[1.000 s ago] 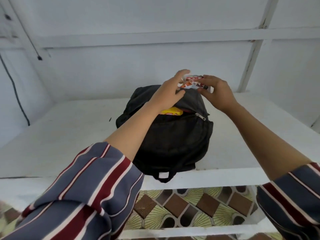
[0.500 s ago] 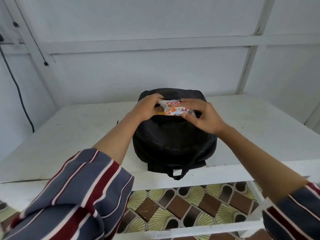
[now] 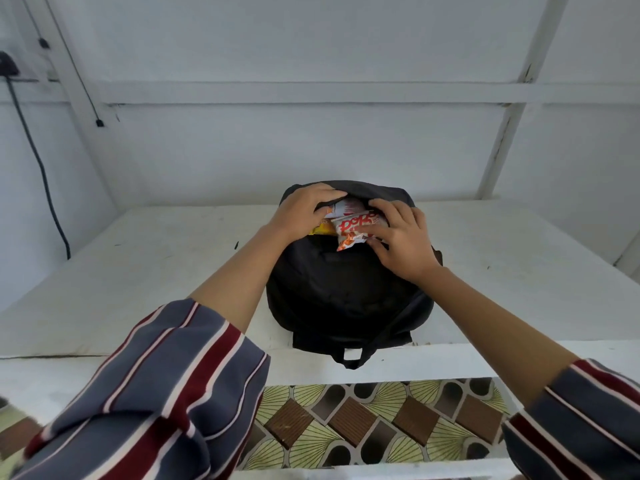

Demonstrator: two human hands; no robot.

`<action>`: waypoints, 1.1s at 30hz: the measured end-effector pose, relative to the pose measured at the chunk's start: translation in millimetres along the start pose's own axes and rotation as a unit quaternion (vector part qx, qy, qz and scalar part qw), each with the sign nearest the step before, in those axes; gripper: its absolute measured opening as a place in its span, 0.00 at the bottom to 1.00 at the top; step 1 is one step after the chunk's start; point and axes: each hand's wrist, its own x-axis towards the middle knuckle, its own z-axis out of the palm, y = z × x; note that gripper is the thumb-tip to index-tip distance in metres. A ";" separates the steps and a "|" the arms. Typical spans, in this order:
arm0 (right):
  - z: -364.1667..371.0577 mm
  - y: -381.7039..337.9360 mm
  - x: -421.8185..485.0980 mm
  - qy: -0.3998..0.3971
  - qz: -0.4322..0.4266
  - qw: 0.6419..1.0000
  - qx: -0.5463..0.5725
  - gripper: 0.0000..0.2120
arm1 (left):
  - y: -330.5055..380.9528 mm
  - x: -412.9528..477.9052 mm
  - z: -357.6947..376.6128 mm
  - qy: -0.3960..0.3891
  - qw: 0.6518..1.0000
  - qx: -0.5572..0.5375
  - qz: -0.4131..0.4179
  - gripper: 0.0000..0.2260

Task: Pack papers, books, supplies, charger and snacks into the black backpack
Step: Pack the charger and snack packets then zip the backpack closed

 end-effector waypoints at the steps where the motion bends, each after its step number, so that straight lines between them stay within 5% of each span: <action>1: 1.6 -0.6 2.2 0.013 0.020 0.999 -0.023 0.09 | -0.2 -1.1 0.5 0.001 1.000 -0.004 -0.003 0.17; 8: 1.6 3.5 24.5 -0.053 0.106 0.990 -0.071 0.08 | 6.7 -8.5 6.6 -0.030 0.998 -0.032 -0.037 0.25; 11: 2.2 4.5 25.6 -0.084 0.093 0.991 -0.045 0.13 | 10.4 -8.0 14.9 -0.010 1.000 -0.016 -0.023 0.17; 14: -0.3 12.5 19.2 -0.125 0.081 0.988 0.049 0.17 | 12.6 -6.2 19.0 0.017 1.000 -0.011 -0.007 0.09; 18: -9.7 19.9 13.5 -0.002 0.132 0.955 0.265 0.19 | 14.2 -5.0 17.3 0.021 1.000 -0.005 -0.001 0.10; 20: -12.5 23.8 17.5 -0.036 0.182 0.936 0.298 0.29 | 14.8 -5.3 15.9 0.027 1.000 -0.015 -0.002 0.13; 24: 0.1 34.1 23.8 -0.144 0.200 0.940 0.236 0.30 | 21.0 -3.2 14.6 0.022 0.999 -0.022 -0.039 0.24; 33: 12.4 28.9 37.3 -0.053 0.216 0.965 0.139 0.18 | 25.0 18.2 26.3 0.064 0.994 0.055 -0.064 0.21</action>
